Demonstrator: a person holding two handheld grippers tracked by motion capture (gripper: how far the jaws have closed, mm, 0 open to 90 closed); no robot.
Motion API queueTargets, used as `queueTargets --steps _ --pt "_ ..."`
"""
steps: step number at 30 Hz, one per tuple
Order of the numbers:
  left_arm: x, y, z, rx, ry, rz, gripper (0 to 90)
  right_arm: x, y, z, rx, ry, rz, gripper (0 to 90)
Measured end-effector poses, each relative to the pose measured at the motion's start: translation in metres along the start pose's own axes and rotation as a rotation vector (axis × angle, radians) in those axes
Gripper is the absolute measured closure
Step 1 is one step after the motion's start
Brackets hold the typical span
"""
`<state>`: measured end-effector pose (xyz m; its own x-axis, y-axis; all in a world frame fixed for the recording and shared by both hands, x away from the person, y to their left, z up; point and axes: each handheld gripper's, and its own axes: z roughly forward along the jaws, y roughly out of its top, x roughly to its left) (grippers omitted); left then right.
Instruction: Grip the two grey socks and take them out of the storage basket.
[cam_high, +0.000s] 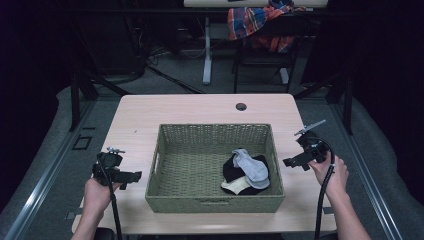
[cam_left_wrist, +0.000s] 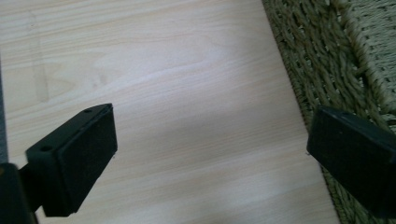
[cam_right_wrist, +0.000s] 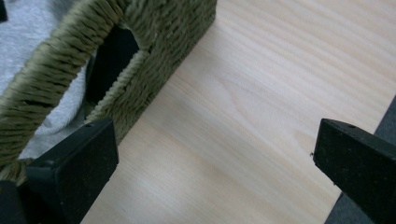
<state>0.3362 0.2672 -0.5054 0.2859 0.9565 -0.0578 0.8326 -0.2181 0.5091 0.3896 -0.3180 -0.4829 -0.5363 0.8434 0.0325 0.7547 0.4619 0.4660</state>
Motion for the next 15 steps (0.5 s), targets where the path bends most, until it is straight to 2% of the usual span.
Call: queueTargets --steps 2,7,8,9,11,13,14,15 --pt "-0.001 0.0 -0.001 -0.011 -0.006 0.006 0.1 0.0 0.001 0.0 -0.008 0.006 0.002 0.0" --pt "-0.002 0.0 -0.001 0.0 -0.004 0.016 0.2 -0.001 0.002 0.002 0.021 0.018 -0.003 0.0" --pt "-0.002 0.0 0.0 0.01 -0.006 0.02 0.3 0.0 0.004 0.004 0.051 0.041 -0.001 0.0" --pt "-0.002 0.001 0.0 0.008 -0.003 0.021 0.3 0.001 0.006 0.004 0.059 0.049 0.004 0.0" --pt "-0.003 0.001 0.0 0.012 -0.009 0.029 0.5 -0.001 0.01 0.002 0.088 0.041 0.014 0.0" --pt "-0.003 0.001 0.0 0.012 -0.009 0.034 0.4 -0.002 0.012 -0.001 0.087 0.047 0.024 0.0" --pt "-0.003 0.001 0.0 0.011 -0.009 0.032 0.4 -0.003 0.014 -0.004 0.061 0.051 0.033 0.2" --pt "-0.003 0.0 0.0 0.005 -0.014 0.028 0.1 -0.002 0.016 -0.011 0.026 0.048 0.03 4.9"
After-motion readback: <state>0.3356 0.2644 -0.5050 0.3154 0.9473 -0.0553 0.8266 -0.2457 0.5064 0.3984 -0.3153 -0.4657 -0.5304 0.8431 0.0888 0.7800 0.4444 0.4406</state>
